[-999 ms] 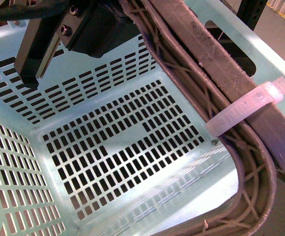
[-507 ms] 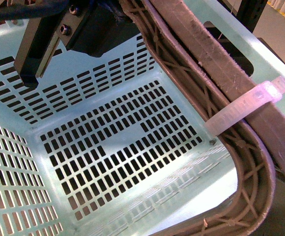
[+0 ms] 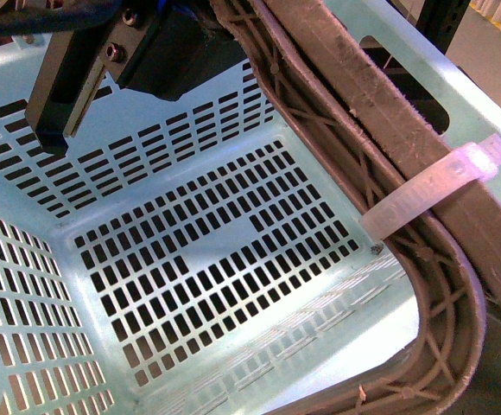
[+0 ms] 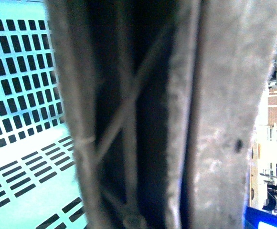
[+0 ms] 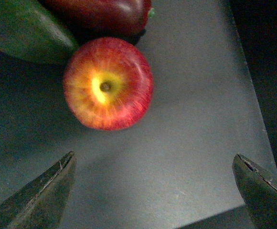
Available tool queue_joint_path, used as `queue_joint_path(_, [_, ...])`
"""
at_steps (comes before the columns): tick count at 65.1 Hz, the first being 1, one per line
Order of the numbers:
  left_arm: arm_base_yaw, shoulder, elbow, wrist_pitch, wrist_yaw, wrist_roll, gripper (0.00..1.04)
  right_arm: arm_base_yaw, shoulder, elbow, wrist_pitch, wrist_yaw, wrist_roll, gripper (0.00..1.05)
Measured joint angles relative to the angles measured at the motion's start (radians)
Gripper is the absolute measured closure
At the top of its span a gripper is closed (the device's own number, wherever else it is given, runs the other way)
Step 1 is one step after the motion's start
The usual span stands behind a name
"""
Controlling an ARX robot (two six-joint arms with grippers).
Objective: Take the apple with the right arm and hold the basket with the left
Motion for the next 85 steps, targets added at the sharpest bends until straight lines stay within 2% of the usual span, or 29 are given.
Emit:
queue_joint_path(34, [0.000,0.000,0.000,0.000,0.000,0.000,0.90,0.061,0.194,0.227,-0.079,0.008,0.077,0.09])
queue_joint_path(85, [0.000,0.000,0.000,0.000,0.000,0.000,0.90,0.053,0.365,0.365,-0.115,0.005,0.110,0.09])
